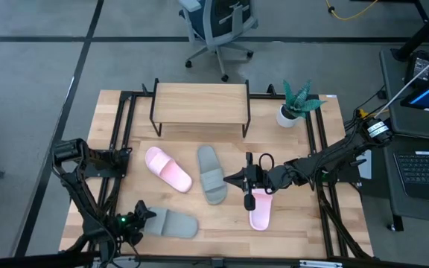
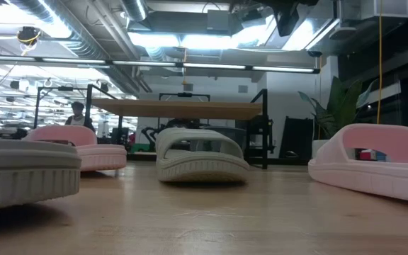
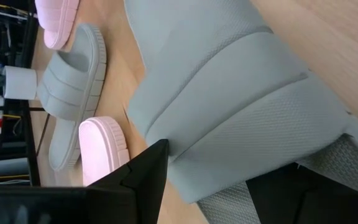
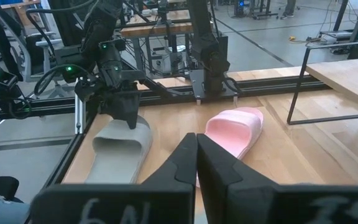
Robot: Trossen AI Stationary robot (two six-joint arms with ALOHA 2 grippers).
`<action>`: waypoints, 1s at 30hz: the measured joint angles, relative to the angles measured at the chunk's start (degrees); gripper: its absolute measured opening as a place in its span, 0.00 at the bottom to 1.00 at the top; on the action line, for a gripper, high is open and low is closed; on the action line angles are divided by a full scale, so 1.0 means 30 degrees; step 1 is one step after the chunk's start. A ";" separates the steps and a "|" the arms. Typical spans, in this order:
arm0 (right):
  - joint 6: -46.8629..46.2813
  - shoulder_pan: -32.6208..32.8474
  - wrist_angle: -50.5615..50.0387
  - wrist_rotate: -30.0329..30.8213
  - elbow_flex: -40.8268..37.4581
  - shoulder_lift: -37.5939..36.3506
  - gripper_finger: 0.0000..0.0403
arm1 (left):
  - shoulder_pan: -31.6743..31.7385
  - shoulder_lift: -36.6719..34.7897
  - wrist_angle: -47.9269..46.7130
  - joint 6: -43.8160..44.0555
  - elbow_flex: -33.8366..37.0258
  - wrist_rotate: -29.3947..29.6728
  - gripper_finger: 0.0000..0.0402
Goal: Pick and place slides into the shelf
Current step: Put the bottom gray slipper on the shelf
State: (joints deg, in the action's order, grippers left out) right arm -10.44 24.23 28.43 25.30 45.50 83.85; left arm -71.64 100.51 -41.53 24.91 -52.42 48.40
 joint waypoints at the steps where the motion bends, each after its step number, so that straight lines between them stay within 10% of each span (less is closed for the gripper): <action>1: 0.0000 -0.0001 0.0007 0.0000 0.0000 0.0000 0.03 | 0.0000 0.0000 0.0004 0.0000 0.0000 0.0014 0.48; 18: -0.0006 -0.0001 0.0035 0.0000 0.0000 0.0007 0.03 | 0.0000 0.0000 0.0055 -0.0022 0.0000 0.0049 0.47; 30: -0.0006 0.0004 0.0028 0.0000 0.0000 0.0007 0.03 | 0.0006 0.0000 0.0034 -0.0051 0.0000 0.0350 0.16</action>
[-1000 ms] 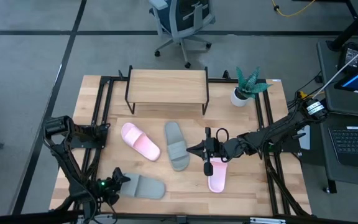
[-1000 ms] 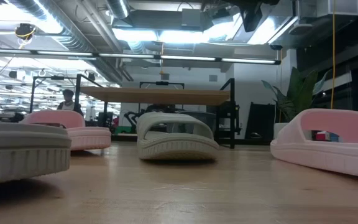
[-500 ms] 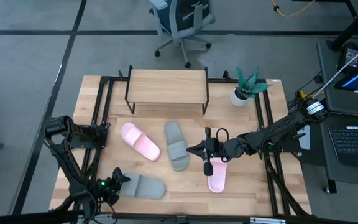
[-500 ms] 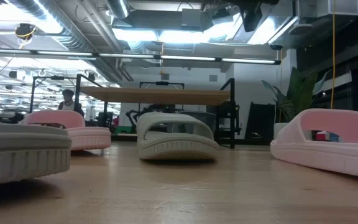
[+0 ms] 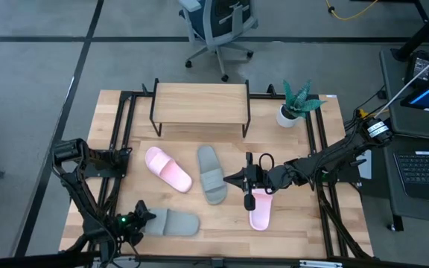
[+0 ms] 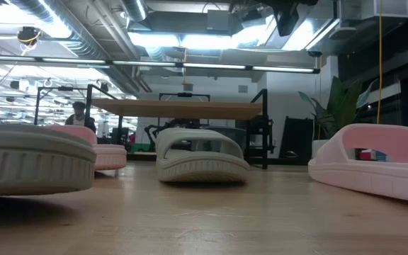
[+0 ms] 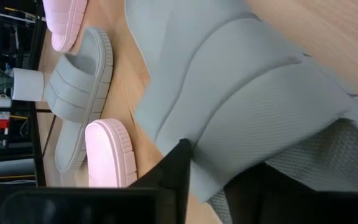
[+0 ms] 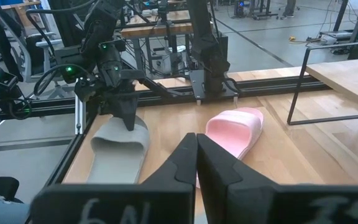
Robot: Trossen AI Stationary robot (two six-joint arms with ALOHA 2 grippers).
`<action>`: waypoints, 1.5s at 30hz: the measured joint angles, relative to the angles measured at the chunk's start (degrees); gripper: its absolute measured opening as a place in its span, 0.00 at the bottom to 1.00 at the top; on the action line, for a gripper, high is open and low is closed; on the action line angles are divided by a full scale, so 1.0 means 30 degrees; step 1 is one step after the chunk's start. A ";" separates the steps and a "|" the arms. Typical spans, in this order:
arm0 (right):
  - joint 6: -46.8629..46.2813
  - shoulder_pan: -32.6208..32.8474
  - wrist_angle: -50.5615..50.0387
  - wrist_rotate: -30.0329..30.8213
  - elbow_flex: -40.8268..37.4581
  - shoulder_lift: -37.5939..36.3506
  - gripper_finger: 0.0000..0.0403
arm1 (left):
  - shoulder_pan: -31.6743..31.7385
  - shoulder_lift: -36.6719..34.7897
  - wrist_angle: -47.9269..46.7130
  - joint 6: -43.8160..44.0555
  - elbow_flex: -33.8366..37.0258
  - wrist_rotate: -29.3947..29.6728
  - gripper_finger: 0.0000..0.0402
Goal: Pick and place slides into the shelf
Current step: Put the bottom gray slipper on the shelf
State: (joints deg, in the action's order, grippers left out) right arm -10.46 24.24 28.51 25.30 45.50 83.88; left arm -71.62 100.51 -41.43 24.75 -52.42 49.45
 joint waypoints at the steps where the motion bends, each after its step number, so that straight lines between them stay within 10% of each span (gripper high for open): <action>1: 0.0000 0.0001 0.0000 0.0000 0.0000 0.0000 0.03 | -0.0006 0.0000 0.0001 0.0000 0.0000 0.0000 0.14; 17: 0.0080 0.0001 -0.0015 0.0000 0.0000 0.0000 0.03 | -0.0042 -0.0007 -0.1940 0.0218 -0.1190 0.0810 0.02; 45: 0.0657 0.0001 -0.0015 0.0022 0.0000 0.0000 0.03 | 0.3242 0.0000 -1.6224 1.0257 -0.8896 0.5334 0.01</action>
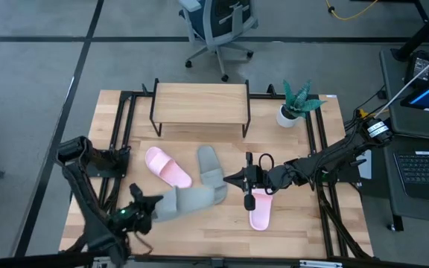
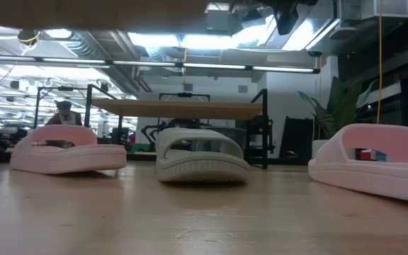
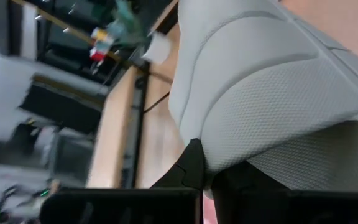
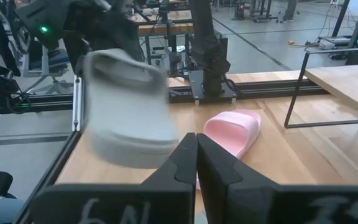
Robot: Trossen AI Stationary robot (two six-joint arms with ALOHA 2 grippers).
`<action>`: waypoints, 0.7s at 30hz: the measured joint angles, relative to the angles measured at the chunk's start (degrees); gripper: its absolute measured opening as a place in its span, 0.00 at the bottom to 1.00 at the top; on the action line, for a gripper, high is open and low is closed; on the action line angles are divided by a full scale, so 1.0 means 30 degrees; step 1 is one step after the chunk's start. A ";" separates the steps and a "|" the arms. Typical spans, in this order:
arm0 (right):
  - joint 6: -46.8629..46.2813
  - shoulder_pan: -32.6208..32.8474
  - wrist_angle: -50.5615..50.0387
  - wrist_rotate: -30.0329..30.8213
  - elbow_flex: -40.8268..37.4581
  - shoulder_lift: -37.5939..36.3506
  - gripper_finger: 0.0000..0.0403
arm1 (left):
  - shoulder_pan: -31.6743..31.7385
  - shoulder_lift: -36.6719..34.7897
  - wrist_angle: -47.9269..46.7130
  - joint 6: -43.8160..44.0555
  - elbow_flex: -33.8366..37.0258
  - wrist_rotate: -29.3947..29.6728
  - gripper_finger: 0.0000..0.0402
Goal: Pick and place slides into the shelf
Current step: Put the bottom gray slipper on the shelf
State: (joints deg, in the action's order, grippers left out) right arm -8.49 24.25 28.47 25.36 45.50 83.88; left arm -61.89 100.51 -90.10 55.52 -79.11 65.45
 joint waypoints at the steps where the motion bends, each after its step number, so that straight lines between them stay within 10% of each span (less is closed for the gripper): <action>1: 0.0021 -0.0006 0.0000 0.0000 0.0000 0.0000 0.03 | 0.0401 0.0000 -0.0052 -0.0047 0.0006 -0.0021 0.01; 21: 0.4054 0.1565 0.0904 0.2839 0.0000 -0.1078 0.03 | 0.7627 -0.0834 0.0051 -0.5320 -0.0162 0.0991 0.01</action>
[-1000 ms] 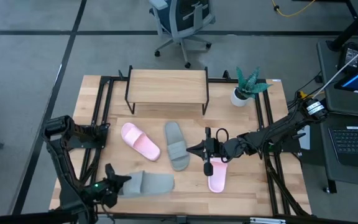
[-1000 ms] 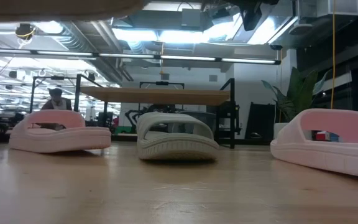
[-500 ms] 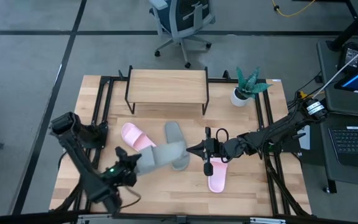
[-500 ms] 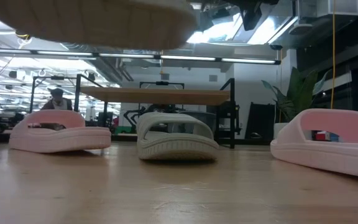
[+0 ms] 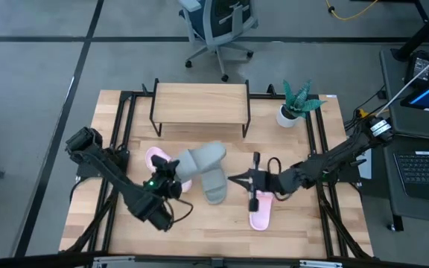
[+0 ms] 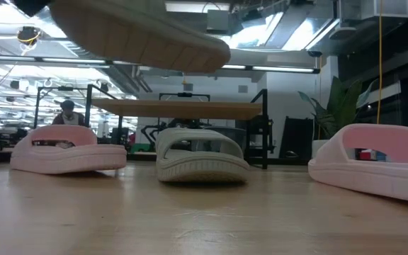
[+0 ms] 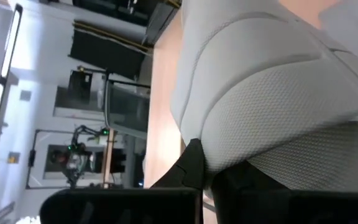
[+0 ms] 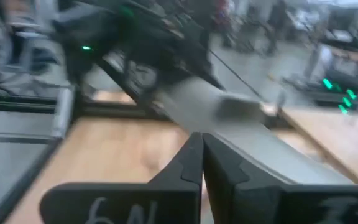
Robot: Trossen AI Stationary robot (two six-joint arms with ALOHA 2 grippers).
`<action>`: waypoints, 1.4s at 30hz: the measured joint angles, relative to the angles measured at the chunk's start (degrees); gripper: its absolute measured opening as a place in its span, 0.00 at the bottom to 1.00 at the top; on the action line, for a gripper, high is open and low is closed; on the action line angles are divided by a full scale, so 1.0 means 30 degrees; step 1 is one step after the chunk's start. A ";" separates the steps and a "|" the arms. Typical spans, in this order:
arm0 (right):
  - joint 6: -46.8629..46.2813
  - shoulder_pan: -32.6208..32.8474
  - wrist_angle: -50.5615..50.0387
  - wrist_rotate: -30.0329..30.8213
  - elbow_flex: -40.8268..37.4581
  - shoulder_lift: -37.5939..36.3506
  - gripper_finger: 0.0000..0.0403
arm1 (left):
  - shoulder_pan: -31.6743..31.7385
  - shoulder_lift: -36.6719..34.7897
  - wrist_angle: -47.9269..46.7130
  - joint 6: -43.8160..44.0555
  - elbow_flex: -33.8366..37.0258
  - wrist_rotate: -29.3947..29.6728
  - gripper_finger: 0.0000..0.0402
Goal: Pick and place slides into the shelf
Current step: Put the bottom gray slipper on the shelf
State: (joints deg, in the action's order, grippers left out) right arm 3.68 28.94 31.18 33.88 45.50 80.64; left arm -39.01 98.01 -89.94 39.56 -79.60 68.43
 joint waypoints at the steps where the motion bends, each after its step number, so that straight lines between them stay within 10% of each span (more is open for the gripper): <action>1: 0.0314 0.0188 0.0019 -0.0277 0.0000 -0.0441 0.03 | 0.0208 -0.0381 0.0003 -0.0294 -0.0053 0.0121 0.01; 13: 0.1152 0.0630 -0.2307 0.0834 0.0004 -0.4497 0.03 | 0.3498 -0.4527 -0.0039 -0.3098 -0.0312 0.0566 0.01; 42: 0.1261 -0.4581 -0.4105 -0.2144 -0.3912 -0.9442 0.05 | 1.4825 -0.4798 -0.0025 -0.7444 -0.0312 -0.0584 0.01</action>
State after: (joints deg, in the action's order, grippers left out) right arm 7.46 15.20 18.87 27.45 33.76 52.31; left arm 5.46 83.61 -90.02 17.23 -80.53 66.67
